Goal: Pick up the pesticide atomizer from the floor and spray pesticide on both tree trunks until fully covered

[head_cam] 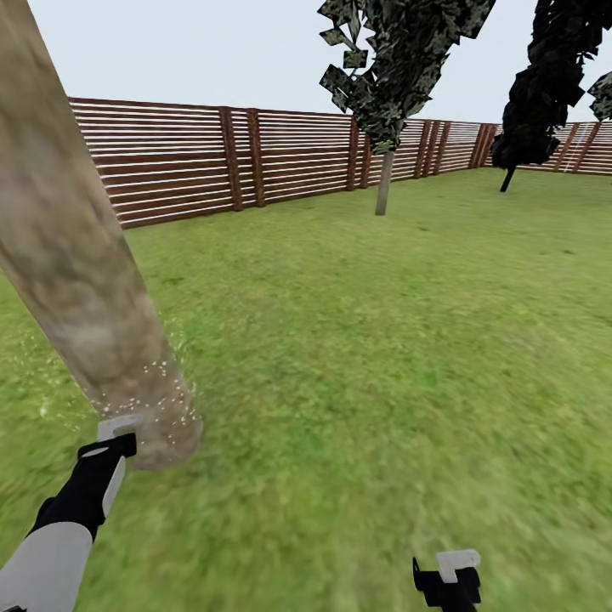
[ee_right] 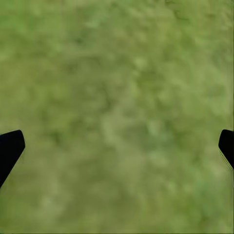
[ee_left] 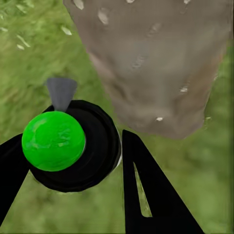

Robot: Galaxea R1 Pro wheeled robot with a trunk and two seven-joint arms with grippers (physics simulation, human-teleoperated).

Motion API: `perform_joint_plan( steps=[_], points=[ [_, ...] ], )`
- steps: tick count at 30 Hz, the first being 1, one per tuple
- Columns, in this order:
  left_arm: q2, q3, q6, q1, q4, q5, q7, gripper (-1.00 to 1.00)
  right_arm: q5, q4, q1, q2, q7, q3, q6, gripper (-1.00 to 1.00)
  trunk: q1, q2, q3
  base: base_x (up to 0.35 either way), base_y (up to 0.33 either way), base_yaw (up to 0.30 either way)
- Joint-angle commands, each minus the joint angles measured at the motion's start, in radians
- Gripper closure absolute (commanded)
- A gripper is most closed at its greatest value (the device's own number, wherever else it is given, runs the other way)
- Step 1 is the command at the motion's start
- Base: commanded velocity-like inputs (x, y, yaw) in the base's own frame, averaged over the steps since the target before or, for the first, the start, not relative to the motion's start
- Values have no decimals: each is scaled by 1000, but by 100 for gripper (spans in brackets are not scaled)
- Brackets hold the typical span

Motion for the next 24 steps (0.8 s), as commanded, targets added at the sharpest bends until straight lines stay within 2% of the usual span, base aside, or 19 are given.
perform_joint_plan(
  steps=[1, 4, 8, 15, 24],
  points=[
    [-1, 1, 6, -1, -1, -12, -1, 100, 11, 1, -1, 0, -6, -3, -2, -100, 0, 0, -1, 333, -31, 0],
    [-1, 1, 6, -1, -1, -13, -1, 100, 11, 1, -1, 0, -6, -3, -2, -100, 0, 0, -1, 235, -155, 0],
    [0, 1, 6, -1, -1, -7, -2, 100, 11, 1, -1, 0, -6, -3, -2, -100, 0, 0, -1, 31, -225, 0],
    [0, 4, 5, 1, -1, -7, -2, 100, 11, 1, -1, 0, -5, -3, -2, -100, 0, 0, -1, -2, -17, 0],
    [0, 2, 5, 1, -1, -7, -1, 100, 11, 1, -1, 1, -5, -3, -2, -100, 0, 0, -1, -242, -139, 0]
  ],
)
